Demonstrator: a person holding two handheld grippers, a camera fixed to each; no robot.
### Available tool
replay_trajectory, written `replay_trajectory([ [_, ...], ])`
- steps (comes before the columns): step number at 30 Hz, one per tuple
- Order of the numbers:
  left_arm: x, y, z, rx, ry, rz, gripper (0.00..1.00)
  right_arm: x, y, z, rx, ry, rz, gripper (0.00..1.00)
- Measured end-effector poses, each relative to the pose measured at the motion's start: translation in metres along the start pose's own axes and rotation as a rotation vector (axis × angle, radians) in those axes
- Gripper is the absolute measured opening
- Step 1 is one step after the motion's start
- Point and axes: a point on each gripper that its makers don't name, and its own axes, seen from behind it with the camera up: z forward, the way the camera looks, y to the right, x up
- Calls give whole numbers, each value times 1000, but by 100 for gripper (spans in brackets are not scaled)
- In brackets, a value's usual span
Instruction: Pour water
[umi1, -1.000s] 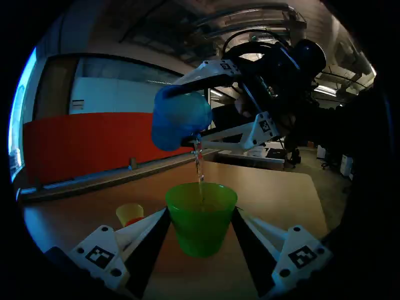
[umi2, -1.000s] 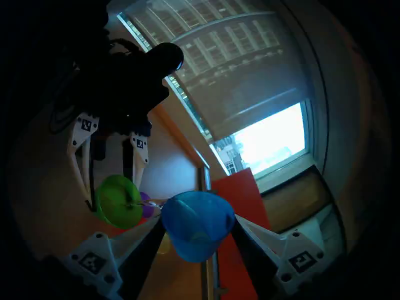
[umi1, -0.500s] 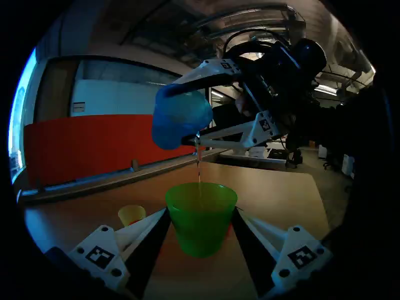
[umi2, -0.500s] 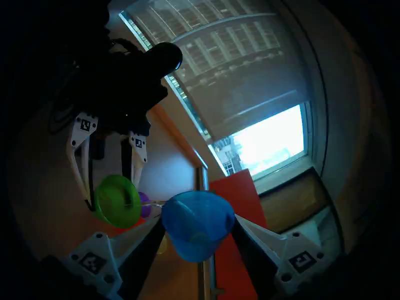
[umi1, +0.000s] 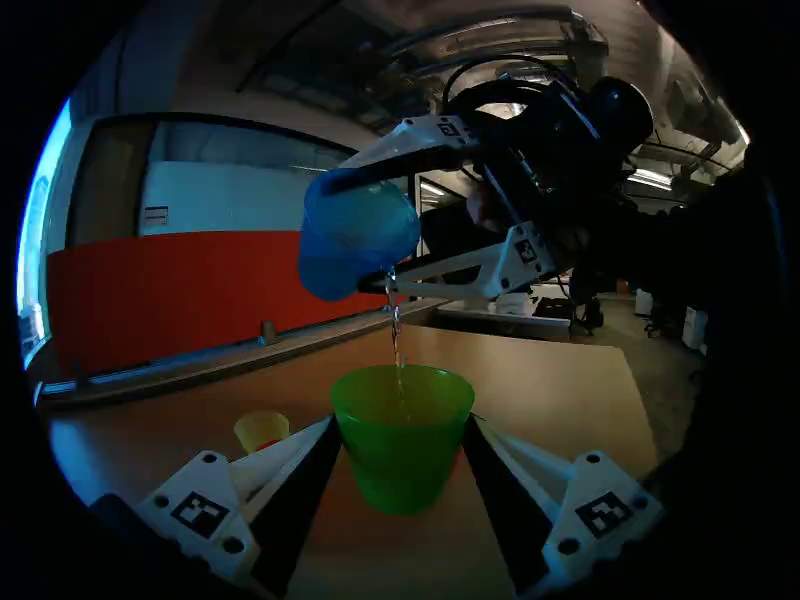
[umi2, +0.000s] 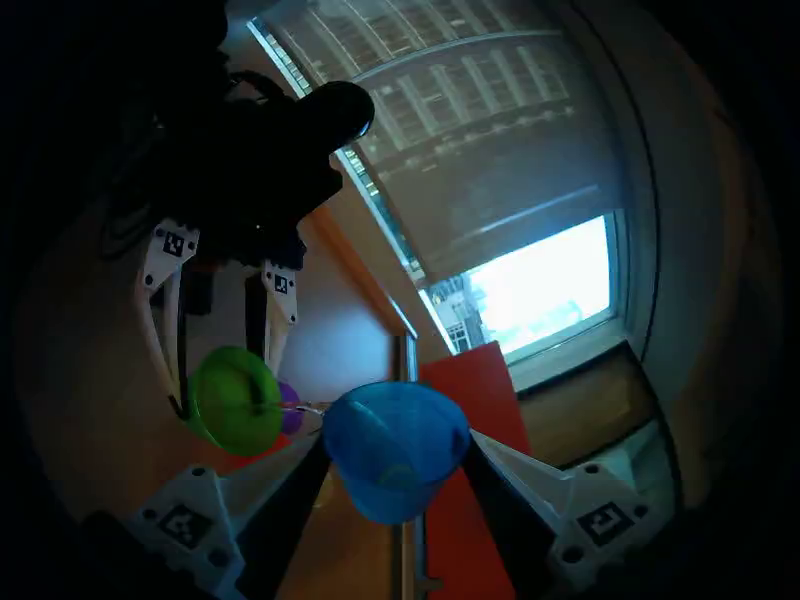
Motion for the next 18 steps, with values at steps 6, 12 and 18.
replay_trajectory([
  [6,1,2,0,-4,3,2,83,1,2,-1,-4,1,-5,91],
  [12,0,3,0,-5,0,7,83,1,3,-2,-5,-2,-20,90],
  [18,0,2,1,-2,2,8,83,2,3,-2,-6,-1,-25,91],
])
